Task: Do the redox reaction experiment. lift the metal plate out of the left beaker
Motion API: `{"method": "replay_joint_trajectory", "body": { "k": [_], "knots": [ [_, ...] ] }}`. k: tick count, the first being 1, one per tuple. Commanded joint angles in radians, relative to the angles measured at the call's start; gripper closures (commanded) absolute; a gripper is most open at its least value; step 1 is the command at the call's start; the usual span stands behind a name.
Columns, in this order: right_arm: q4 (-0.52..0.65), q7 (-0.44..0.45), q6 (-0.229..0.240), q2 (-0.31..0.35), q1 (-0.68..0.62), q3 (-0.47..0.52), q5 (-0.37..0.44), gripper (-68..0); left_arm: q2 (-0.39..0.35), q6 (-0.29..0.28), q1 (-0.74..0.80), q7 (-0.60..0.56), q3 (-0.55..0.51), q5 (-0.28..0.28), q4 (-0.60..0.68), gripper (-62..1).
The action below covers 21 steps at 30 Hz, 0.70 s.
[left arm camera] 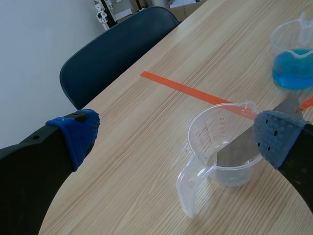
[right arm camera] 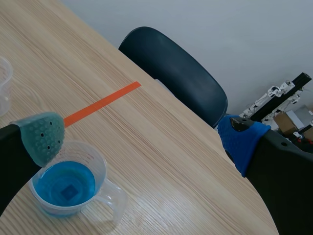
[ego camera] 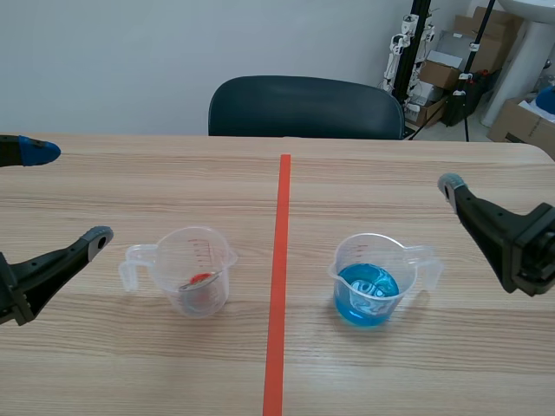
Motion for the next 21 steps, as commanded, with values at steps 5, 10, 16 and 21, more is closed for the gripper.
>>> {"method": "replay_joint_trajectory", "body": {
  "k": [5, 10, 16, 21],
  "knots": [
    [0.011, 0.016, -0.008, 0.004, 0.011, 0.0, 0.005, -67.9, 0.005, 0.005, -0.003, -0.01, -0.006, -0.011, 0.007, -62.3],
    [0.011, 0.016, -0.008, 0.004, 0.011, 0.0, 0.005, -67.9, 0.005, 0.005, -0.003, -0.01, -0.006, -0.011, 0.007, -62.3],
    [0.011, 0.016, -0.008, 0.004, 0.011, 0.0, 0.005, -67.9, 0.005, 0.005, -0.003, -0.01, -0.006, -0.011, 0.007, -62.3],
    [0.011, 0.015, -0.008, 0.027, 0.011, 0.0, 0.005, -67.9, 0.005, 0.005, -0.003, -0.01, -0.006, -0.011, 0.007, -62.3]
  ]
}}
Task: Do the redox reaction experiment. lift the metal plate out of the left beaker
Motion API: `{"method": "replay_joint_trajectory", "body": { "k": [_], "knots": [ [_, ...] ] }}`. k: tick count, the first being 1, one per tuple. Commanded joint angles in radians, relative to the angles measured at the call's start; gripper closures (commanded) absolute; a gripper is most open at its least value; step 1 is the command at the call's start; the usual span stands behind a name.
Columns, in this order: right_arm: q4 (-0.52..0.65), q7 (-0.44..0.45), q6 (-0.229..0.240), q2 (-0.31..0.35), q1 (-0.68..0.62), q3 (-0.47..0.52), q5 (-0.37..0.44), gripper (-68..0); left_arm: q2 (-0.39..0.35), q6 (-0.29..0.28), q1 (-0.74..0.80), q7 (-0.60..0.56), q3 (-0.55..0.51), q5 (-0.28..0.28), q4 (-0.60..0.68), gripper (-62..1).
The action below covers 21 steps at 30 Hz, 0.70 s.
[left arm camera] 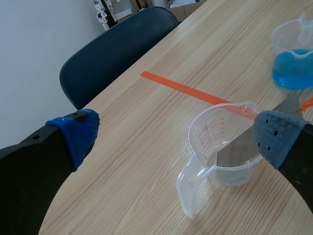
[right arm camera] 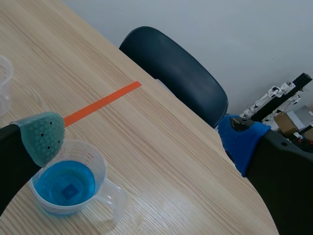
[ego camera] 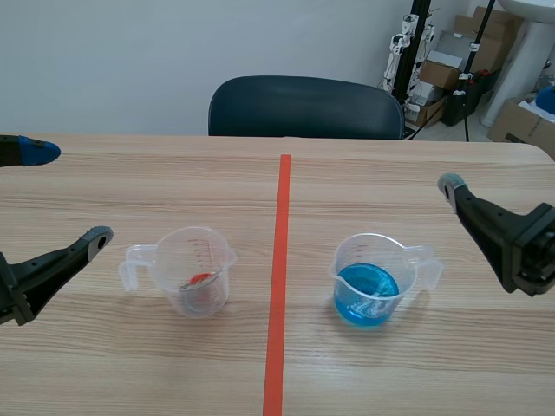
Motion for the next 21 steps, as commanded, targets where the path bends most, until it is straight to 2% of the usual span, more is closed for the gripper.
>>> {"method": "replay_joint_trajectory", "body": {
  "k": [1, 12, 21],
  "knots": [
    [0.01, 0.015, -0.008, 0.029, 0.011, 0.0, 0.005, -67.9, 0.005, 0.005, -0.003, -0.01, -0.006, -0.011, 0.007, -62.3],
    [0.01, 0.004, -0.008, 0.131, 0.011, 0.0, 0.005, -67.9, 0.023, 0.005, -0.003, -0.008, -0.006, -0.01, 0.007, -62.3],
    [0.01, -0.025, -0.007, 0.251, 0.011, 0.0, 0.006, -67.9, 0.072, 0.009, 0.038, -0.006, -0.006, -0.011, 0.007, -62.3]
  ]
}}
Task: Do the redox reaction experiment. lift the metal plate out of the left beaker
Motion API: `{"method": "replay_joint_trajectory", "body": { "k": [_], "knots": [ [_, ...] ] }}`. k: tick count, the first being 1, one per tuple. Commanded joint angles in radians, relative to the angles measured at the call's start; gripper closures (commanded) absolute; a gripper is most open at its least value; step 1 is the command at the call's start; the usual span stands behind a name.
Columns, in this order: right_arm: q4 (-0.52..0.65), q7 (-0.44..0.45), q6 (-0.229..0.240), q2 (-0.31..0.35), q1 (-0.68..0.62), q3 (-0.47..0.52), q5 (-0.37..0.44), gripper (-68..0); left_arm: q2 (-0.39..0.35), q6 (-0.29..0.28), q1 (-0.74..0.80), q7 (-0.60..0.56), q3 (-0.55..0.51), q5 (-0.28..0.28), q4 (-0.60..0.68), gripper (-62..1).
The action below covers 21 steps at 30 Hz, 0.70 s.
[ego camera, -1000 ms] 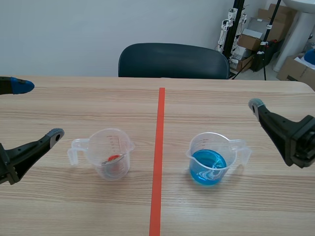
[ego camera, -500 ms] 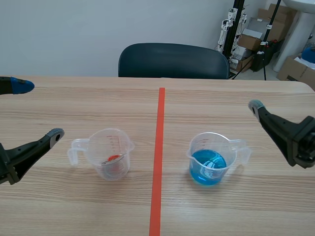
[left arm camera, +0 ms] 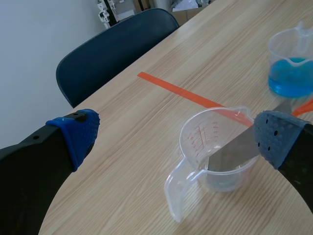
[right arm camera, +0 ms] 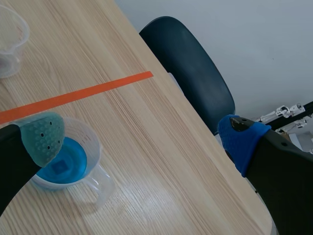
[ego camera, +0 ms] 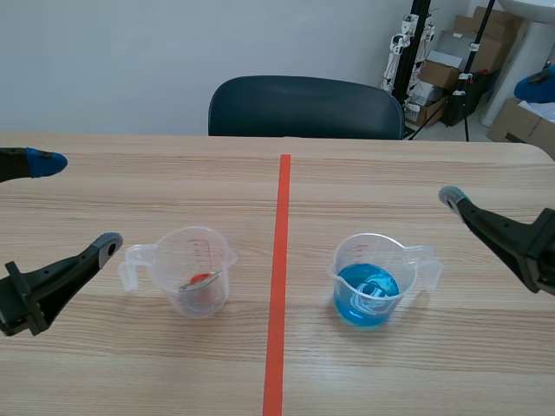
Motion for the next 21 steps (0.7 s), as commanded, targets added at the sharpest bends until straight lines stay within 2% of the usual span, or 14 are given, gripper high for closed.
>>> {"method": "replay_joint_trajectory", "body": {
  "k": [1, 4, 8, 10, 14, 21],
  "knots": [
    [0.01, 0.008, -0.008, 0.031, 0.011, 0.0, 0.008, -67.9, 0.016, 0.005, 0.022, -0.013, -0.006, -0.011, 0.007, -62.3],
    [0.01, 0.002, -0.008, 0.08, 0.008, 0.0, 0.008, -67.9, 0.037, 0.013, 0.049, -0.015, -0.006, -0.011, 0.007, -62.3],
    [0.01, -0.002, -0.008, 0.157, -0.01, 0.0, 0.006, -67.9, 0.08, 0.084, 0.092, -0.016, -0.017, -0.01, 0.007, -62.3],
    [0.008, -0.002, -0.008, 0.191, -0.015, 0.0, -0.02, -67.9, 0.111, 0.114, 0.119, -0.016, -0.041, -0.01, 0.007, -62.3],
    [0.005, -0.001, -0.008, 0.266, -0.024, 0.0, -0.073, -67.9, 0.193, 0.117, 0.18, -0.036, -0.122, -0.01, 0.007, -62.3],
    [-0.013, 0.024, -0.008, 0.457, -0.025, 0.0, -0.076, -67.9, 0.345, 0.117, 0.292, -0.087, -0.262, -0.001, 0.007, -62.3]
  ]
}}
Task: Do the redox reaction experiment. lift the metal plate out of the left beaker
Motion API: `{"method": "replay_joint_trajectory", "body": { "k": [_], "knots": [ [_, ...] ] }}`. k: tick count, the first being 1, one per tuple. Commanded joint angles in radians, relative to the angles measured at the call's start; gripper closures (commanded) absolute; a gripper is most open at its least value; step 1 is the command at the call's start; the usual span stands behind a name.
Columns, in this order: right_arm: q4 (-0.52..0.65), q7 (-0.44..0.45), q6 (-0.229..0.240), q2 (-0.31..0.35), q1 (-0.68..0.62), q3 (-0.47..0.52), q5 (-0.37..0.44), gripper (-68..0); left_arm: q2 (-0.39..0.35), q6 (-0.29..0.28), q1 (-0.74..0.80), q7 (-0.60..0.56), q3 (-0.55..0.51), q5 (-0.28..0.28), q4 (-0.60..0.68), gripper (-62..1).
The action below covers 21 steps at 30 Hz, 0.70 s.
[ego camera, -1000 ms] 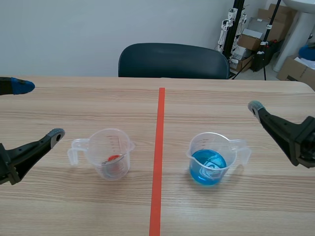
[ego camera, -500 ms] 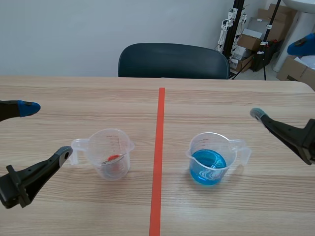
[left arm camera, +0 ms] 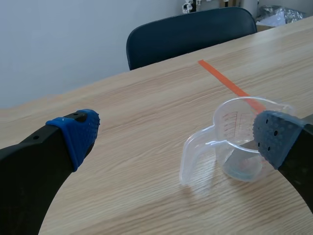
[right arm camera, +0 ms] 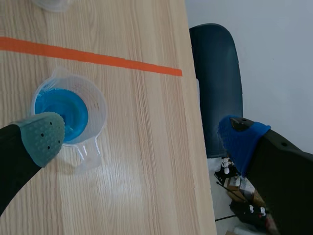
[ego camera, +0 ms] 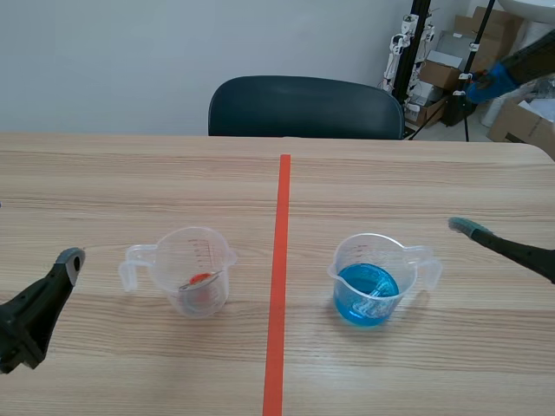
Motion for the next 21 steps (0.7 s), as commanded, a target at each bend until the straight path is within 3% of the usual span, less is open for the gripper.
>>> {"method": "replay_joint_trajectory", "body": {
  "k": [1, 4, 9, 12, 17, 21],
  "knots": [
    [-0.006, 0.017, -0.01, 0.044, 0.009, 0.0, 0.001, -67.9, 0.036, -0.002, 0.031, -0.035, -0.022, 0.002, 0.007, -62.3],
    [-0.021, 0.056, -0.013, 0.117, 0.009, 0.0, -0.014, -67.9, 0.112, -0.004, 0.079, -0.079, -0.066, 0.009, 0.007, -62.3],
    [-0.056, 0.151, -0.016, 0.214, 0.009, 0.0, -0.02, -67.9, 0.256, -0.006, 0.155, -0.179, -0.12, 0.116, 0.007, -62.3],
    [-0.084, 0.224, -0.032, 0.266, -0.003, 0.0, -0.042, -67.9, 0.346, -0.007, 0.195, -0.227, -0.139, 0.152, 0.002, -62.3],
    [-0.135, 0.323, -0.222, 0.375, -0.134, 0.0, -0.13, -67.9, 0.462, -0.028, 0.22, -0.385, -0.148, 0.263, -0.08, -62.3],
    [-0.187, 0.357, -0.367, 0.47, -0.236, 0.002, -0.145, -67.9, 0.495, -0.074, 0.21, -0.545, -0.148, 0.356, -0.204, -62.3]
  ]
}}
